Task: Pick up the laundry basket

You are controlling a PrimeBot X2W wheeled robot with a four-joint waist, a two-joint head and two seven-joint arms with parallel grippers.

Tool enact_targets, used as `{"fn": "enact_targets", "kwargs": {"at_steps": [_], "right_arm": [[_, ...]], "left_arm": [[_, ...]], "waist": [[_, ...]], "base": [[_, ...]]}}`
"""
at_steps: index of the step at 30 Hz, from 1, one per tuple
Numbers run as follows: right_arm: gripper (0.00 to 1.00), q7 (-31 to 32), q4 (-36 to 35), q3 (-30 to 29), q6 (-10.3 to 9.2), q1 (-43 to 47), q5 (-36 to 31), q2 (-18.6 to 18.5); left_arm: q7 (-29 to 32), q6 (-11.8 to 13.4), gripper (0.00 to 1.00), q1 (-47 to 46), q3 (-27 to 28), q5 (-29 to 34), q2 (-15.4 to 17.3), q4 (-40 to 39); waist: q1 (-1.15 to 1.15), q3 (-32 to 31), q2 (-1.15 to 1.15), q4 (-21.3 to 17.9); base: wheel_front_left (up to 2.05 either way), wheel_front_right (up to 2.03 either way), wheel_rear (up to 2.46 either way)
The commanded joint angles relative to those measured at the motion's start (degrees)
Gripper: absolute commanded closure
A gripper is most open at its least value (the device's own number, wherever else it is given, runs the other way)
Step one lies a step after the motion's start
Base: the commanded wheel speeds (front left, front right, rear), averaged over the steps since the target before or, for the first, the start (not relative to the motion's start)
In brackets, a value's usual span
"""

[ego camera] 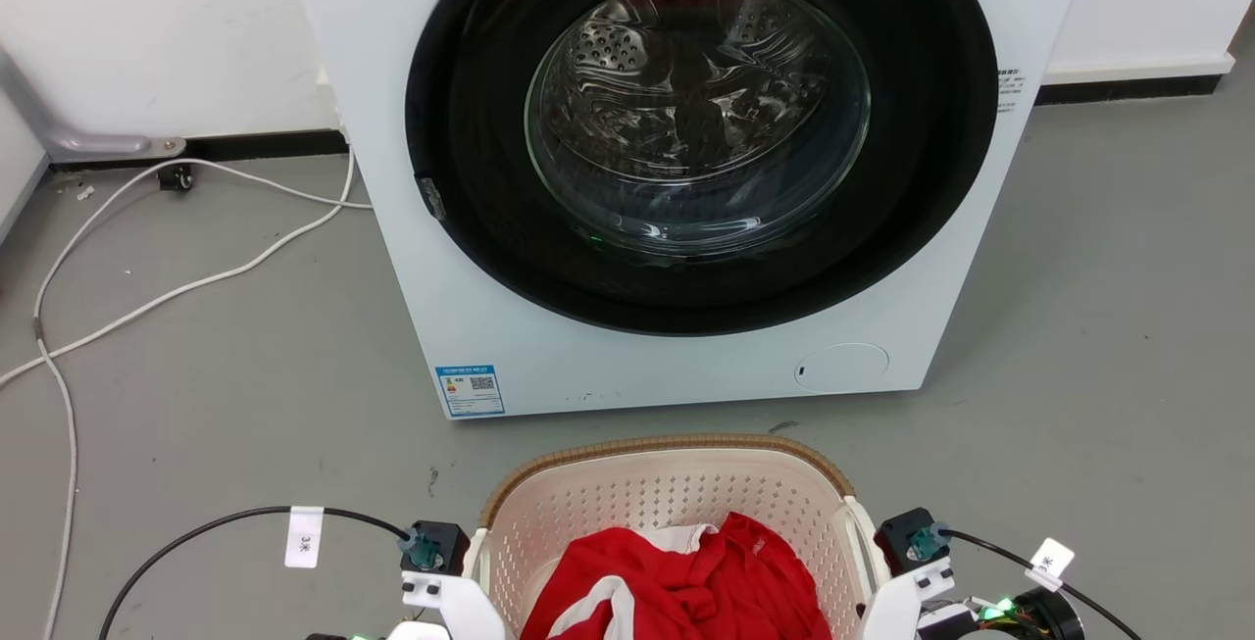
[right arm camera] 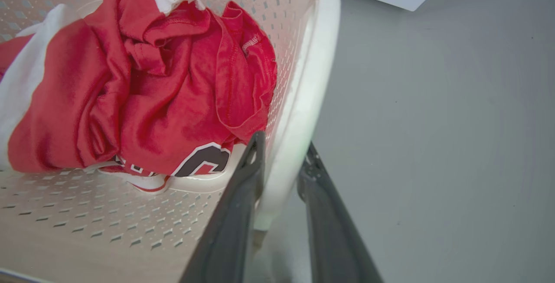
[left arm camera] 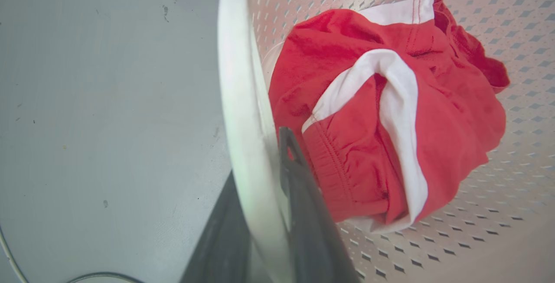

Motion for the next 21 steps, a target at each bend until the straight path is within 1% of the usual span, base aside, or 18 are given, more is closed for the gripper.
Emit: {"fn": "enact_targets", "kwargs": {"at_steps": [1,21], "right_arm": [[1.00,-0.04,-0.19,0.18,0.14,0.43,-0.54,0.30],[1.00,-0.02,-0.18,-0.64,0.08,0.70,-1.30,0.31]], "left_arm": [[-0.56,-1.17,1.00,-1.18,-0.45,0.07,-0.65,-0.53],[-0.84,-1.17,1.00,-1.26,-2.33,-1.71,-0.37,-0.24]], "waist": [[0.00,-0.01,0.00,-0.09],[0.00,-0.02,0.00,-0.09]], "base": [[0.00,0.00,0.00],[0.00,0.00,0.00]]}}
